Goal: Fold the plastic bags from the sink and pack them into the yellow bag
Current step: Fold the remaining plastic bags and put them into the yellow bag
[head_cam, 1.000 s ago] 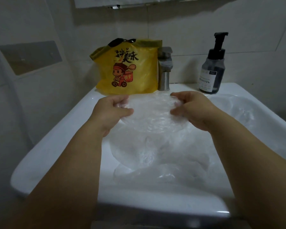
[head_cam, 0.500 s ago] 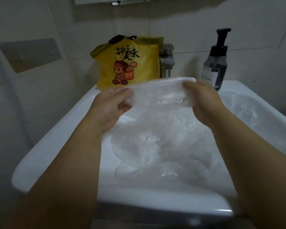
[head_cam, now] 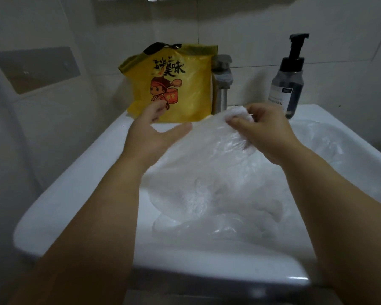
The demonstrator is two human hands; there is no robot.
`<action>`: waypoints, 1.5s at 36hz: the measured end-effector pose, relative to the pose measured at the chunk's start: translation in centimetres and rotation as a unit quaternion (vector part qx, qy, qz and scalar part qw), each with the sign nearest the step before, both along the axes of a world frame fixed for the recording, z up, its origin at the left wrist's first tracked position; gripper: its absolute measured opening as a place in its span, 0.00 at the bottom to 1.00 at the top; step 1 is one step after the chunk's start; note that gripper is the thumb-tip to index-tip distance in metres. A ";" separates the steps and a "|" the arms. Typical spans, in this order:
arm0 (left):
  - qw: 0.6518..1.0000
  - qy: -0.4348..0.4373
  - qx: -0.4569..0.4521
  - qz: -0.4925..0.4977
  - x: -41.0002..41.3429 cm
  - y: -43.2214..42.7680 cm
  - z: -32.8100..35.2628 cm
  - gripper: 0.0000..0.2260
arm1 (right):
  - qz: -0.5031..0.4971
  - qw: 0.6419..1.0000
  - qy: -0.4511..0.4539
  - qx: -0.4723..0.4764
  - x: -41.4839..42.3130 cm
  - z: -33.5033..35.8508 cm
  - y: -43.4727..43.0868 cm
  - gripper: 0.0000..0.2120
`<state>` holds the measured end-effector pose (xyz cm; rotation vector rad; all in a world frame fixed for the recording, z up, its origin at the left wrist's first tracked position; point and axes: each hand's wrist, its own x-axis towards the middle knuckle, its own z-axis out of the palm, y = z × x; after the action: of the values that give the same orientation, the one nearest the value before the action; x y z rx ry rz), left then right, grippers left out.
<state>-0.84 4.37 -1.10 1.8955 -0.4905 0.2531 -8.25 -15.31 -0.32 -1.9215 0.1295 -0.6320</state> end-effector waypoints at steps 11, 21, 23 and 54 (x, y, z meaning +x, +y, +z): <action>0.967 0.175 0.114 -0.146 -1.1 -1.1 -0.2 0.12 | 0.199 0.910 0.027 0.362 0.7 0.5 -0.6 0.48; 0.948 0.230 -0.002 -0.221 -2.0 -2.0 -0.1 0.18 | 0.190 0.923 0.077 0.327 1.5 -1.1 2.9 0.16; 0.937 0.262 -0.034 -0.230 -2.0 -2.0 -0.1 0.14 | 0.182 0.915 0.050 0.358 1.5 -0.6 2.4 0.15; 0.906 0.316 0.043 -0.279 -2.2 -2.1 -0.2 0.03 | 0.255 0.875 0.062 0.406 0.7 1.4 0.2 0.16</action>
<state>-3.03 2.32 -1.32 1.7094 -0.5700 -0.7531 -7.54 -15.14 1.13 -1.0930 -0.0374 -0.0528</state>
